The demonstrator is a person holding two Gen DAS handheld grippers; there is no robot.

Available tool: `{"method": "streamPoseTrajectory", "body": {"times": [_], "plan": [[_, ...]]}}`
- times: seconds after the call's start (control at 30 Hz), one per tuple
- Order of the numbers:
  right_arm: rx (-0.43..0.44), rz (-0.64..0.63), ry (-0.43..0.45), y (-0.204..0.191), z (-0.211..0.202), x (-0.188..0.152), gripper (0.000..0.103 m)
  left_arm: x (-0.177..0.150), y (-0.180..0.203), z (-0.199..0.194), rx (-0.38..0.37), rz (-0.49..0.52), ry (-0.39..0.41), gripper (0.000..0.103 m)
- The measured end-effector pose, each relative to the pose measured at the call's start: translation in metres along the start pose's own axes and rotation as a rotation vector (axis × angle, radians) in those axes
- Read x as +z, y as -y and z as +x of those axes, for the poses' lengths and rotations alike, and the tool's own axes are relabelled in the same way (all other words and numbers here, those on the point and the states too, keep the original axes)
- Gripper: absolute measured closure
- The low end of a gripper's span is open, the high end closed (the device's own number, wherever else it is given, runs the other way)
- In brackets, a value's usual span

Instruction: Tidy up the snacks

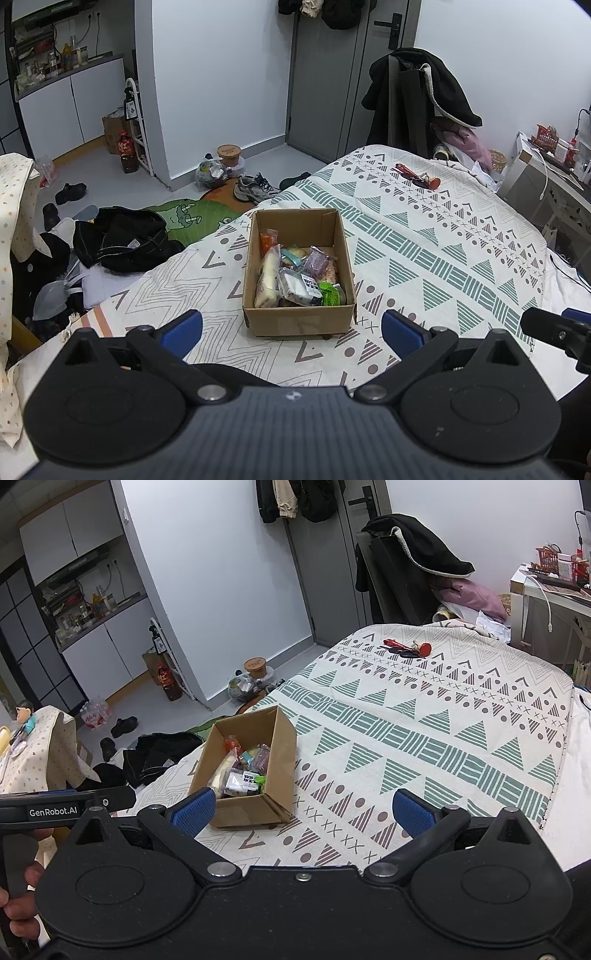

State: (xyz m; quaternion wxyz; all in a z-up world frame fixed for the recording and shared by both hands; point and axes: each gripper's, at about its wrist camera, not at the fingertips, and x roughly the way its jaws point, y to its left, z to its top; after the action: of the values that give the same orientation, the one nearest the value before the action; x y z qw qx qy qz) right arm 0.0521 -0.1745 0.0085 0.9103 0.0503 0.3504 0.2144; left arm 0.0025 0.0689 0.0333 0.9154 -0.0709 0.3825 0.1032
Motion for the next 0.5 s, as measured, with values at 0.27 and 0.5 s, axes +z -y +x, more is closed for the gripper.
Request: {"method": "streamPoseTrajectory", "body": {"times": [0.27, 0.5], "plan": [[0.000, -0.001, 0.001, -0.0010, -0.0004, -0.0005, 0.000, -0.0026, -0.0013, -0.0012, 0.000, -0.011, 0.003, 0.000], [-0.008, -0.006, 0.001, -0.0024, 0.0003, -0.0006, 0.000, -0.0037, 0.0007, 0.0000, -0.001, -0.013, -0.007, 0.000]]}}
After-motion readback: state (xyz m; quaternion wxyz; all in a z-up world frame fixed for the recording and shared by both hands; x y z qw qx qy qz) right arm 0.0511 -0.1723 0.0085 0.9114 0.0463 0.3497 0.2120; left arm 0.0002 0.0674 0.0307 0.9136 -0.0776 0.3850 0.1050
